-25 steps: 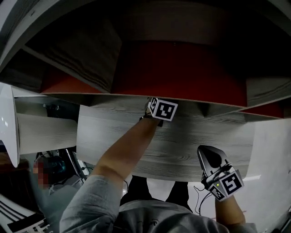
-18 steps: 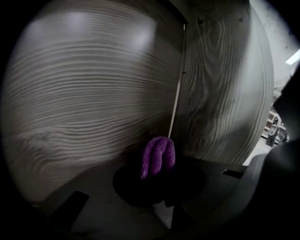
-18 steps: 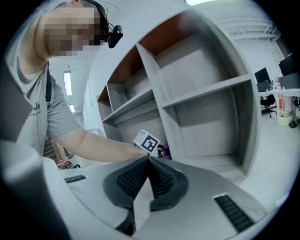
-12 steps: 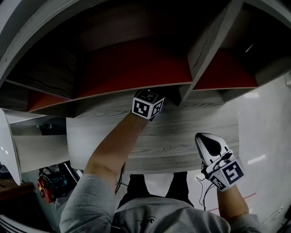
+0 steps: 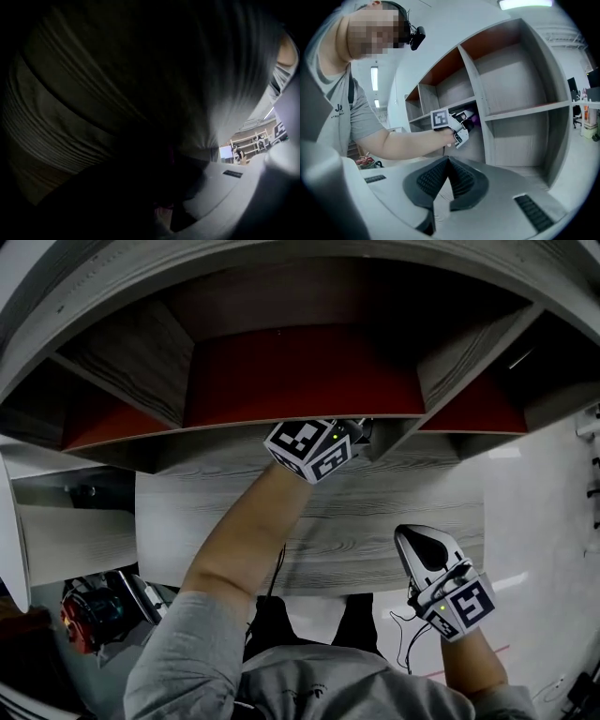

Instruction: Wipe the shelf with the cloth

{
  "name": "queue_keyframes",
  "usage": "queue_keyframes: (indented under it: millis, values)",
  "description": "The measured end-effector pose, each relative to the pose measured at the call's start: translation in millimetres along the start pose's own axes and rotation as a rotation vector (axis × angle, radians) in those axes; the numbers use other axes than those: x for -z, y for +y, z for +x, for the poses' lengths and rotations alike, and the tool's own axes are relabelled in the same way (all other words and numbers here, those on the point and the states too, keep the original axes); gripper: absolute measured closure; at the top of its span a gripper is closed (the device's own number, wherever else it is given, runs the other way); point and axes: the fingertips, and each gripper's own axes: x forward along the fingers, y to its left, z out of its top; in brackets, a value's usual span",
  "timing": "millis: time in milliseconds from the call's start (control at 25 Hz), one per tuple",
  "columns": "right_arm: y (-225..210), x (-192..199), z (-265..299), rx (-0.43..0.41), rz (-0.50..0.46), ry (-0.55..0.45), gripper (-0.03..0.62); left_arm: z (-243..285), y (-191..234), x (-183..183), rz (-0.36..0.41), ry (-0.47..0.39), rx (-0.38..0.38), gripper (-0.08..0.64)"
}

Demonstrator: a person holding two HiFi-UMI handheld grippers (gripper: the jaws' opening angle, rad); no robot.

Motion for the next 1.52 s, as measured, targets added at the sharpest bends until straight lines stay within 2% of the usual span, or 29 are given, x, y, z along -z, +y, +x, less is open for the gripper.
queue_keyframes:
  millis: [160, 240, 360, 440, 520, 680, 760, 880, 920, 1000, 1040, 1080, 1120, 1240, 1320, 1400, 1520]
  values:
    - [-8, -1, -4, 0.01, -0.002, -0.001, 0.571, 11, -7, 1, -0.028, -0.035, 0.046, 0.471]
    - [-12, 5, -7, 0.004, 0.001, 0.021, 0.571, 13, -10, 5, -0.011, -0.022, 0.083, 0.465]
    - [-18, 10, -6, 0.013, 0.02, 0.01, 0.571, 9, -11, 23, 0.041, 0.053, 0.138, 0.463]
    - [-19, 18, -4, 0.007, 0.024, 0.023, 0.571, 2, -12, 48, 0.051, 0.124, 0.15, 0.462]
    - [-18, 27, -3, -0.007, 0.024, 0.048, 0.571, -10, -12, 87, 0.062, 0.231, 0.149, 0.463]
    - [-17, 35, 1, -0.015, 0.024, 0.065, 0.571, -48, -17, 189, 0.125, 0.56, 0.176, 0.466]
    - [-18, 39, 1, -0.017, 0.022, 0.075, 0.571, -61, -20, 227, 0.153, 0.702, 0.198, 0.468]
    - [-17, 39, 2, -0.02, 0.013, 0.081, 0.571, -79, -21, 269, 0.202, 0.911, 0.246, 0.468]
    - [-17, 38, 2, -0.02, 0.01, 0.081, 0.571, -82, -21, 278, 0.212, 0.96, 0.262, 0.468]
    - [-18, 35, 2, -0.017, 0.006, 0.079, 0.571, -83, -22, 281, 0.225, 1.006, 0.281, 0.469]
    - [-18, 34, 2, -0.016, 0.003, 0.077, 0.571, -81, -24, 275, 0.23, 0.997, 0.286, 0.471]
    - [-17, 32, 2, -0.015, 0.001, 0.074, 0.571, -79, -27, 261, 0.223, 0.954, 0.284, 0.474]
    - [-15, 29, 2, -0.014, -0.001, 0.071, 0.571, -75, -31, 238, 0.194, 0.872, 0.269, 0.474]
    - [-13, 21, 0, -0.014, 0.0, 0.063, 0.571, -66, -32, 130, 0.081, 0.512, 0.168, 0.474]
    - [-11, 13, 2, -0.013, -0.002, 0.035, 0.571, -60, -39, 62, 0.062, 0.328, 0.133, 0.474]
    - [-7, 7, 5, -0.009, -0.005, -0.001, 0.571, -49, -55, 24, 0.072, 0.254, 0.137, 0.474]
    - [2, 5, 7, -0.014, -0.007, -0.009, 0.571, -29, -77, 10, 0.074, 0.235, 0.144, 0.476]
